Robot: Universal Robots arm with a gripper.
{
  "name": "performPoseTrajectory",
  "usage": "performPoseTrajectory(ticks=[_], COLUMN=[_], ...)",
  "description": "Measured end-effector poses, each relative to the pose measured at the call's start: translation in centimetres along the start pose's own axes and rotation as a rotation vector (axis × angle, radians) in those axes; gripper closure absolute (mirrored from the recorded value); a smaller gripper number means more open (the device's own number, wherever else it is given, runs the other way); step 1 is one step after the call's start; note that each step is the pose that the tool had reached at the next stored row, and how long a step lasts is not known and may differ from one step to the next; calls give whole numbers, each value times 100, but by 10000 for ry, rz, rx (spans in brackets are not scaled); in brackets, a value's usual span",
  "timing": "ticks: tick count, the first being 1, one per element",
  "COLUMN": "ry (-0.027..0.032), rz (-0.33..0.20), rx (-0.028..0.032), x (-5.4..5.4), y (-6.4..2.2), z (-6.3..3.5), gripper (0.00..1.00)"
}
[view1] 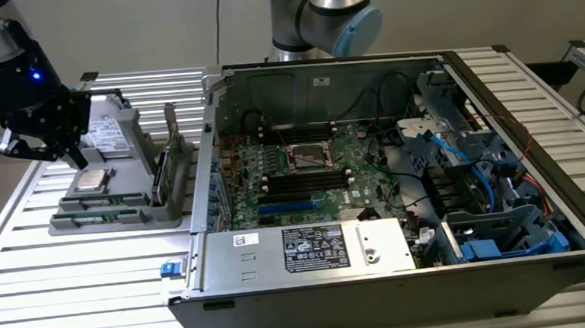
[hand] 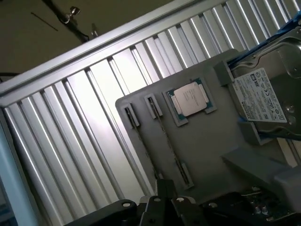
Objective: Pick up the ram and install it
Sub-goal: 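Pick up the ram and move it above insertion slot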
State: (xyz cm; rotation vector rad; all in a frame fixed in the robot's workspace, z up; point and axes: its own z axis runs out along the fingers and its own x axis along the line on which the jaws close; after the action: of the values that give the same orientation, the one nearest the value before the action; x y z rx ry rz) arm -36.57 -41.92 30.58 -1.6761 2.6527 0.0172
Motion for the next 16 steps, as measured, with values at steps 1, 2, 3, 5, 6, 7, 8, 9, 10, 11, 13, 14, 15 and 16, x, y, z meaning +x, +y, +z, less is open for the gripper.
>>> performPoseTrajectory(ticks=[1,2,3,5,6,7,8,9,10,11,13,14,15,16], ry=[1,1,2,4,6,7,8,8,10,11,13,15,15,16], rz=[-181,-360,-541,-906,-1086,-1264,-1441,-1614,-1779,-1946,-2249,-2397,-2536,-2674], rx=[0,0,0,-2,-3,-5,-7,-8,-10,-11,-14,-15,-17,-18], x=[0,0,0,0,0,0,0,0,0,0,1,1,1,1], y=[0,0,0,0,0,0,0,0,0,0,1,1,1,2], z=[0,1,2,4,5,6,7,8,9,10,12,13,14,16], gripper=[89,89,89,89,89,89,89,89,89,89,89,89,89,89])
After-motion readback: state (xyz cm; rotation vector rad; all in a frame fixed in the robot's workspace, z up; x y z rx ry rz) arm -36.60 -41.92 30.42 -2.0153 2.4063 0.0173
